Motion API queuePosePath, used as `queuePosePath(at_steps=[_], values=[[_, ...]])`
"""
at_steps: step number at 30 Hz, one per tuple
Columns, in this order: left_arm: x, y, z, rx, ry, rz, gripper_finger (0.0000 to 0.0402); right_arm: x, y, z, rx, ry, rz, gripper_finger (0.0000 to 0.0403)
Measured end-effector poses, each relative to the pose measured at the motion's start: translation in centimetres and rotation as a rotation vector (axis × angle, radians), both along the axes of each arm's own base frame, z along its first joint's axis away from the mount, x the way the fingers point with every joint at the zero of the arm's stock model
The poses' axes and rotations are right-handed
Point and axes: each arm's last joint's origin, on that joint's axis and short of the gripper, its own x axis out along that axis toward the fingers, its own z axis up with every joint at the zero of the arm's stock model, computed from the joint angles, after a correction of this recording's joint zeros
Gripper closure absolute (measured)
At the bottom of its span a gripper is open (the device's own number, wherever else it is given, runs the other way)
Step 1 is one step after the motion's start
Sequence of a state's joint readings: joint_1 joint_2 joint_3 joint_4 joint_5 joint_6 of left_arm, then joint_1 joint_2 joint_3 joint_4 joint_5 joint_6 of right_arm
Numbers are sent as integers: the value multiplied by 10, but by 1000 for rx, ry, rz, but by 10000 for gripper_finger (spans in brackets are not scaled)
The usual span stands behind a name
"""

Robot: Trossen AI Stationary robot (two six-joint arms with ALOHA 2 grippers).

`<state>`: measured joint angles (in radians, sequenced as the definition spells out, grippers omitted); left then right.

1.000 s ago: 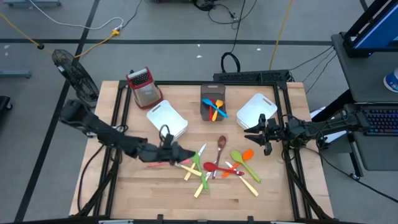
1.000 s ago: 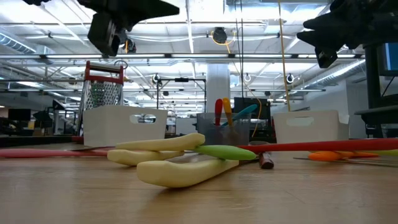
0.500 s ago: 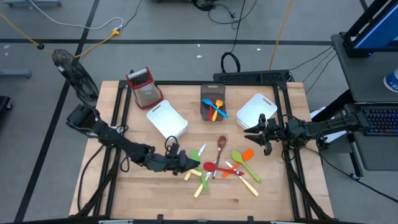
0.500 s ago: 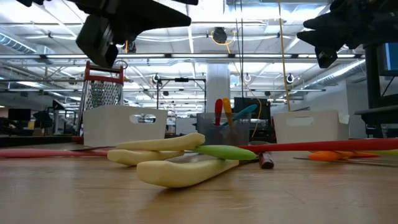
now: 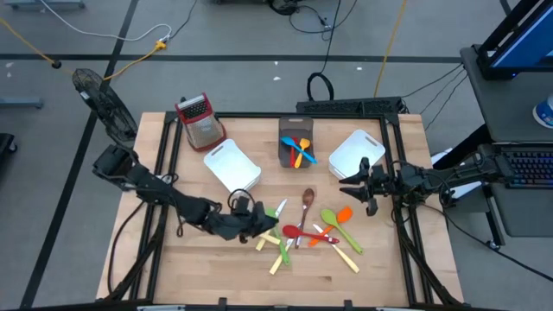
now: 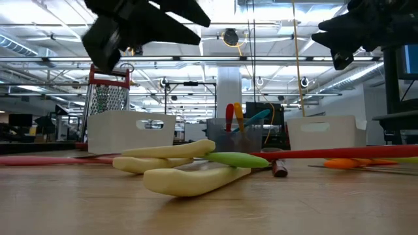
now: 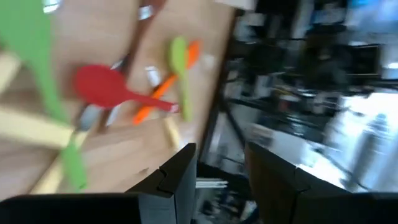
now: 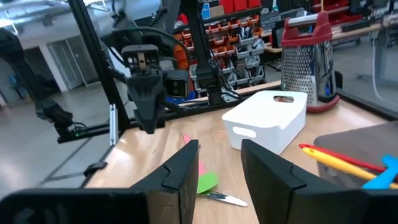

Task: Pick & Place Kitchen Items
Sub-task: Put the yellow knife into the left white bin

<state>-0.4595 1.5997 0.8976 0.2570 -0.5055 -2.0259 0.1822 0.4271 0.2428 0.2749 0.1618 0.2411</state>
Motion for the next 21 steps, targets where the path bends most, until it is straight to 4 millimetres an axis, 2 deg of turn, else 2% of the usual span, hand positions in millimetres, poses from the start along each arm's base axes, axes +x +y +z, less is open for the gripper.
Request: queuePosePath(at_steps=[7,11,15,21], values=[[-1,-8,33,-98,330,30,261,0,0,0,-123,-4,-3,289],[-7,-9,41,-186,393,139,261,0,0,0,-153,-7,-2,289],[-2,-8,32,-251,409,215,261,0,0,0,-142,-7,1,289],[17,-7,6,-289,450,235,261,0,0,0,-122,-7,4,289]])
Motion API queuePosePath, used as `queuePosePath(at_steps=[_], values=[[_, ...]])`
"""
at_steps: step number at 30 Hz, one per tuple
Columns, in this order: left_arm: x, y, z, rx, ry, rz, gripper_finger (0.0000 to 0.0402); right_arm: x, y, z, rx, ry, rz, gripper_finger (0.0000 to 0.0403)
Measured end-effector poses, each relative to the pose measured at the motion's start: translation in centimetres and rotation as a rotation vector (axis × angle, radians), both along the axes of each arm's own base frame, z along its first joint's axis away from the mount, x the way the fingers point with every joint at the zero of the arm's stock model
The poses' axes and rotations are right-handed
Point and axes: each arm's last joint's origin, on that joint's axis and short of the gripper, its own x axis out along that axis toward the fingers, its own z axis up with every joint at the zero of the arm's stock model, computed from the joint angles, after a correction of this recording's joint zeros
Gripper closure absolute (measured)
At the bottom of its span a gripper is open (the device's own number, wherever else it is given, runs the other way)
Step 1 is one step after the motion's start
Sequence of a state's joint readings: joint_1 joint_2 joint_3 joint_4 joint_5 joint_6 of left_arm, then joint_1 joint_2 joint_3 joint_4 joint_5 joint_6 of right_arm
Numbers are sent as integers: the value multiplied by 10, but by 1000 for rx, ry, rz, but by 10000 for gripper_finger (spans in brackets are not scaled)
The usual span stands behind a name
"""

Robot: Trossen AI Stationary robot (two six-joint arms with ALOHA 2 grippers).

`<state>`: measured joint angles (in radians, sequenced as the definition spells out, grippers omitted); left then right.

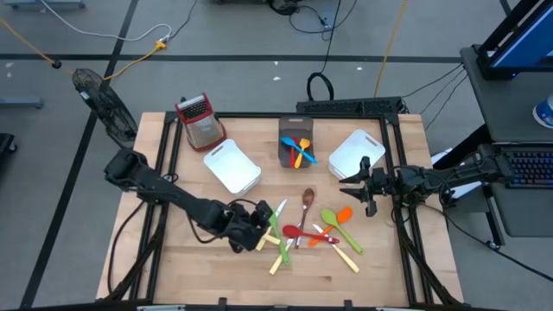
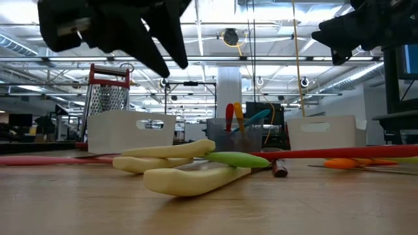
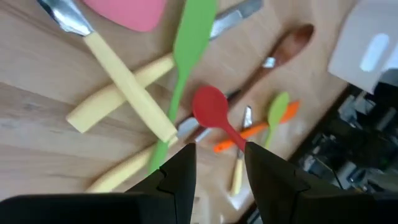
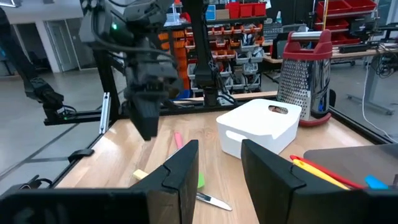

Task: Pick & Place Kitchen Items
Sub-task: Put the yellow knife into the left white bin

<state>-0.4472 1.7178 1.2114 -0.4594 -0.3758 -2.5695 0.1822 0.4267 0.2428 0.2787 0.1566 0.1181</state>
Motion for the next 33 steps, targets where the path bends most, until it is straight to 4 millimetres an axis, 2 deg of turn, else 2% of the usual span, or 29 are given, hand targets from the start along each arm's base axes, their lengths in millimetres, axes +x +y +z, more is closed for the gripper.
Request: queuePosePath(at_steps=[9,18,33], values=[[16,-4,-33,-49,55,0,261,0,0,0,0,0,0,289],[33,-14,-45,-83,92,-23,261,0,0,0,0,0,0,289],[20,-7,-51,-101,295,-21,261,0,0,0,-10,0,-1,289]])
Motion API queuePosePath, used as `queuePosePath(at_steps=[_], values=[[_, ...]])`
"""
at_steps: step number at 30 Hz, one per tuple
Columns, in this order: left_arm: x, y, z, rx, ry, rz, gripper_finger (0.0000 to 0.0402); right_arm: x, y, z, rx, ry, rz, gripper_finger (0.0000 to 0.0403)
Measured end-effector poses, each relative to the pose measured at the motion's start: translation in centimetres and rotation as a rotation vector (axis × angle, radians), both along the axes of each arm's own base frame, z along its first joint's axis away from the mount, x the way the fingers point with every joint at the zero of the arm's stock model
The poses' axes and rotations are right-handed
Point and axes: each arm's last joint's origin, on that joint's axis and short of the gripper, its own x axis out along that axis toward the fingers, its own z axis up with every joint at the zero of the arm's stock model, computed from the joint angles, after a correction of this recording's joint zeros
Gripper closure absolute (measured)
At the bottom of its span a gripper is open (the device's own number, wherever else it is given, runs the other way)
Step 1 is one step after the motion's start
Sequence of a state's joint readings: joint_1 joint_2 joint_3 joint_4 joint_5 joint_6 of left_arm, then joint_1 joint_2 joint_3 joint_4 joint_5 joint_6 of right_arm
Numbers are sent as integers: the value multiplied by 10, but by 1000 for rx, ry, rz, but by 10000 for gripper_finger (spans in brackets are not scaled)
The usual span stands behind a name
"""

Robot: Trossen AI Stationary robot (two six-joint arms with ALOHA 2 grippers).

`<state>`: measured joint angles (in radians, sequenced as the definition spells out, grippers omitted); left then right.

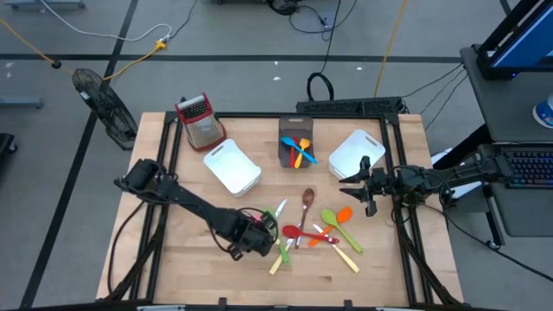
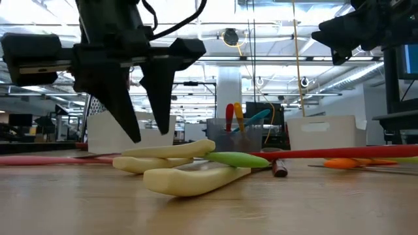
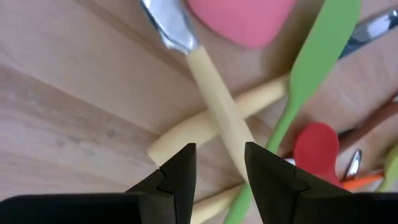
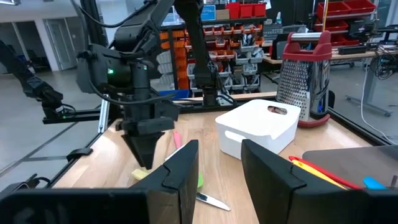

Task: Pick & Place Kitchen Items
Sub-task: Put the yellow knife into the left white bin

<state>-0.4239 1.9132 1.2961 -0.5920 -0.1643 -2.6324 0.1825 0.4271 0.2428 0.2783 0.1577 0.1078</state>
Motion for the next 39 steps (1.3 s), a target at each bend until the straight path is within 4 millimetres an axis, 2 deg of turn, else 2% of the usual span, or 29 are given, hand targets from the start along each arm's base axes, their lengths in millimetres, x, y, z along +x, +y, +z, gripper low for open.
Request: queuePosePath(at_steps=[9,15,31,39], values=[[4,14,0,2,20,31,261,0,0,0,0,0,-2,289],[1,11,-1,-53,63,6,261,0,0,0,0,0,-2,289],[-2,14,-2,-41,101,21,261,0,0,0,0,0,-3,289],[7,19,-16,-43,100,41,261,0,0,0,0,0,-4,289]])
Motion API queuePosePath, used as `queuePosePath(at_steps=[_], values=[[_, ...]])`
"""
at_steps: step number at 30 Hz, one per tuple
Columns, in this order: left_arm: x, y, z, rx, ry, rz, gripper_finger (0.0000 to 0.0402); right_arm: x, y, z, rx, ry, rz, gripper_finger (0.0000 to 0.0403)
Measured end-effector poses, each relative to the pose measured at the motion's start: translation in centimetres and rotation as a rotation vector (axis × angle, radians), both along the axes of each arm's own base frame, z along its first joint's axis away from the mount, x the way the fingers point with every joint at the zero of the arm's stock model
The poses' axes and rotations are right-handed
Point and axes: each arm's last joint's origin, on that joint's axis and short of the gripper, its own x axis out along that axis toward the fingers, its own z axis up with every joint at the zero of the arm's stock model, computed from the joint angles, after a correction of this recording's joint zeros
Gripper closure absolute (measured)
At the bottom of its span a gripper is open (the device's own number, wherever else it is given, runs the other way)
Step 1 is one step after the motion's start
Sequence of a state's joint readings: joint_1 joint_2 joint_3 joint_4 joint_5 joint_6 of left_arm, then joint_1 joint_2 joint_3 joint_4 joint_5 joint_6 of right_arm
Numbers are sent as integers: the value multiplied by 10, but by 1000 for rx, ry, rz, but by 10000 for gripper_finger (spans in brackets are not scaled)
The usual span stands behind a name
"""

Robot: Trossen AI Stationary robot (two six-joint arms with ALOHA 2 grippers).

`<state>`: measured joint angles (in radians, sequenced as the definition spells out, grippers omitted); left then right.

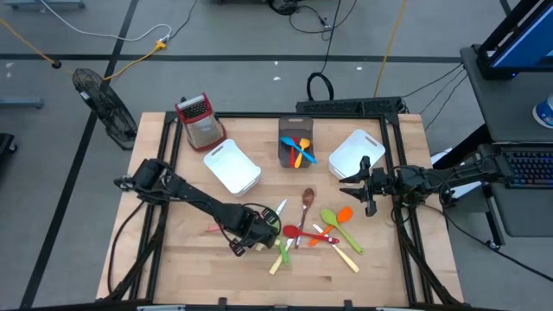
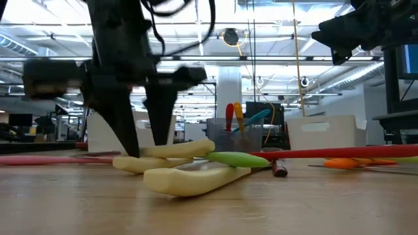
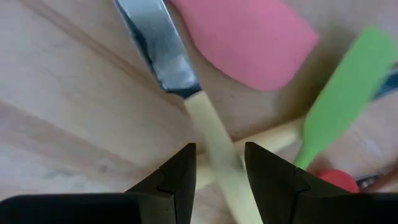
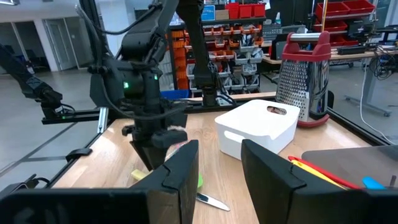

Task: Pick & Place Kitchen Items
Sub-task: Put the yellow knife into the left white bin

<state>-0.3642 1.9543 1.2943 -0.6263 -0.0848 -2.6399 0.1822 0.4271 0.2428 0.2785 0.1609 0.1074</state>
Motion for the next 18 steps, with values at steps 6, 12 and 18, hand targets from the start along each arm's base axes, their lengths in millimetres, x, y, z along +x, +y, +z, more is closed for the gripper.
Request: queuePosePath(at_steps=[6,12,18], values=[[2,-2,-8,-19,15,-21,261,0,0,0,0,1,-2,289],[2,-5,-11,-26,28,-41,261,0,-1,0,0,3,-32,289],[-3,-6,-12,-7,76,-56,269,0,-3,0,1,3,-103,289]])
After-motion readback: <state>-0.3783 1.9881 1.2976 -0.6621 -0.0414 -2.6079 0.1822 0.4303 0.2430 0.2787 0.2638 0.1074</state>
